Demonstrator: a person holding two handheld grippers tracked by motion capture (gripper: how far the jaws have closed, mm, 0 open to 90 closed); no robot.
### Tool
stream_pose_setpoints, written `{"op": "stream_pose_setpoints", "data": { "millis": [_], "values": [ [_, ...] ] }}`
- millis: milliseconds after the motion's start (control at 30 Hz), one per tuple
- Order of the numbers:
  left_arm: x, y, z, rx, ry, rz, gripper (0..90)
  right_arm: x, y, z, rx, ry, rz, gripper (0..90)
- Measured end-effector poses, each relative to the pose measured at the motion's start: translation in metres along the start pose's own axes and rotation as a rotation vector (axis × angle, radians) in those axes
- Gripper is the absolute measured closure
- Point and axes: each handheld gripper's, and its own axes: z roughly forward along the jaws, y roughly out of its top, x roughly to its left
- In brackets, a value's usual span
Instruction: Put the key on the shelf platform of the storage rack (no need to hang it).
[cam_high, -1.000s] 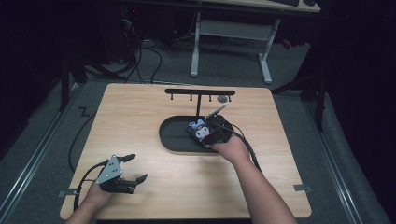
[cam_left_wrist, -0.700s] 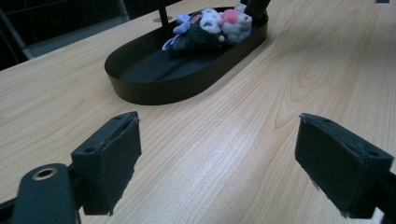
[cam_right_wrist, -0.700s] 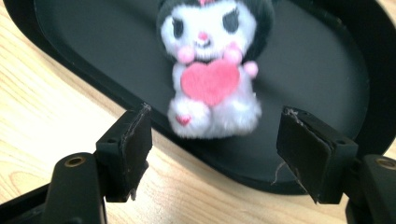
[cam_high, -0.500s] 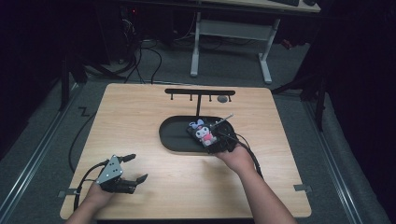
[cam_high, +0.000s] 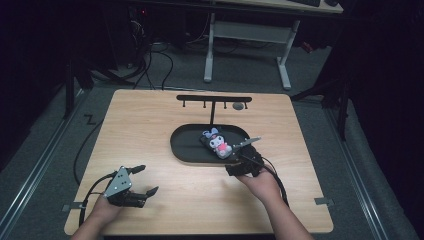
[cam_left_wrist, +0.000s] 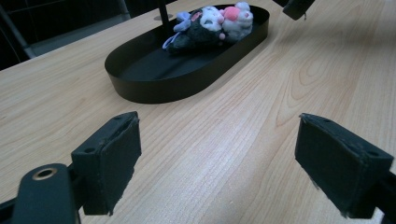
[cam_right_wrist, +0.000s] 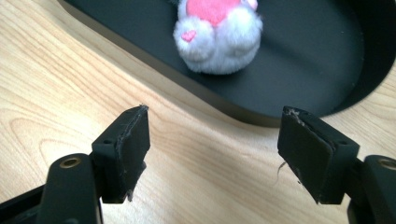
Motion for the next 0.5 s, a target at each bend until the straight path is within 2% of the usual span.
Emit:
{"op": "stream_pose_setpoints", "data": {
  "millis": [333, 500],
  "values": [
    [0.000, 0.000, 0.001, 0.006, 0.003, 0.002, 15.4, 0.001, -0.041, -0.007, -0.112, 0.005, 0.029, 24.0],
    [-0.002, 0.000, 0.001, 0.009, 0.006, 0.008, 15.4, 0.000, -0.063, -0.009, -0.170, -0.008, 0.038, 20.6]
  ]
}}
